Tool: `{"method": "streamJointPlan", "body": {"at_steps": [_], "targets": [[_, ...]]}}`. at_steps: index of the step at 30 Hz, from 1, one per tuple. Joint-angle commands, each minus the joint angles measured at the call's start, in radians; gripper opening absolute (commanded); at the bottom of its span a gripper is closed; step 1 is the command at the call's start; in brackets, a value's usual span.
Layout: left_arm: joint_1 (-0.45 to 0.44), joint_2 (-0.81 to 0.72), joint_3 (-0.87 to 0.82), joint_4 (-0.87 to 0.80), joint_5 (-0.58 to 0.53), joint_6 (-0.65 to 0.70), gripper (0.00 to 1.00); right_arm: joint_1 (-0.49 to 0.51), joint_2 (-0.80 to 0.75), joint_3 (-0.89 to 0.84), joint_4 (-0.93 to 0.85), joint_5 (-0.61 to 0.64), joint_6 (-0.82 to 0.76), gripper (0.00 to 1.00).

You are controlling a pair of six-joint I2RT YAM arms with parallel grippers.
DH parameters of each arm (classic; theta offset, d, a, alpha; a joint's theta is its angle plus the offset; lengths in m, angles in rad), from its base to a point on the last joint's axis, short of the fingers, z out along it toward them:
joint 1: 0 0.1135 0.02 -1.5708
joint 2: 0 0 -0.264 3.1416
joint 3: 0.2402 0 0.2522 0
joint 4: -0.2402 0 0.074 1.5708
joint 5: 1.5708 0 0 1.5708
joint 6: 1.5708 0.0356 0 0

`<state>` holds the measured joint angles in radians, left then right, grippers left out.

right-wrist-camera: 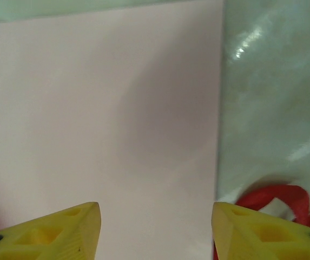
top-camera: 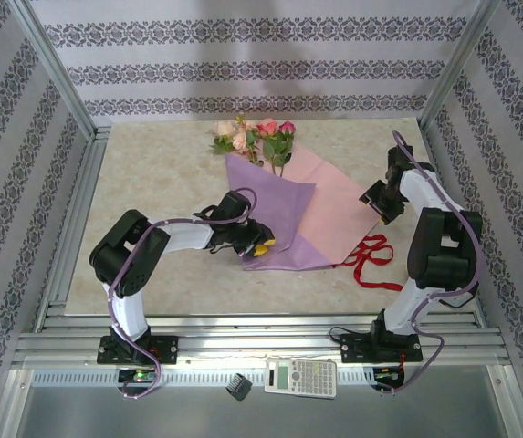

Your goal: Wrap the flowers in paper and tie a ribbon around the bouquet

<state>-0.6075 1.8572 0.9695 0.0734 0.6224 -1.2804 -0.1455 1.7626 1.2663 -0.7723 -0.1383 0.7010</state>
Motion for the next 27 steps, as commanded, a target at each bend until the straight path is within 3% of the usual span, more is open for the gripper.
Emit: {"method": "streamJointPlan", "body": {"at_steps": [1, 9, 17, 27], "targets": [[-0.021, 0.017, 0.028, -0.033, -0.022, -0.009, 0.34, -0.015, 0.01, -0.013, -0.032, -0.028, -0.073, 0.58], [-0.026, 0.024, 0.027, -0.052, -0.014, -0.002, 0.34, -0.014, 0.115, 0.0, -0.005, -0.041, -0.073, 0.52], [-0.028, 0.011, 0.108, -0.154, -0.002, 0.06, 0.34, -0.023, 0.118, -0.03, 0.024, -0.028, -0.07, 0.54], [-0.051, 0.049, 0.211, -0.226, 0.077, 0.074, 0.35, -0.017, 0.137, -0.065, 0.066, -0.027, -0.039, 0.44]]}}
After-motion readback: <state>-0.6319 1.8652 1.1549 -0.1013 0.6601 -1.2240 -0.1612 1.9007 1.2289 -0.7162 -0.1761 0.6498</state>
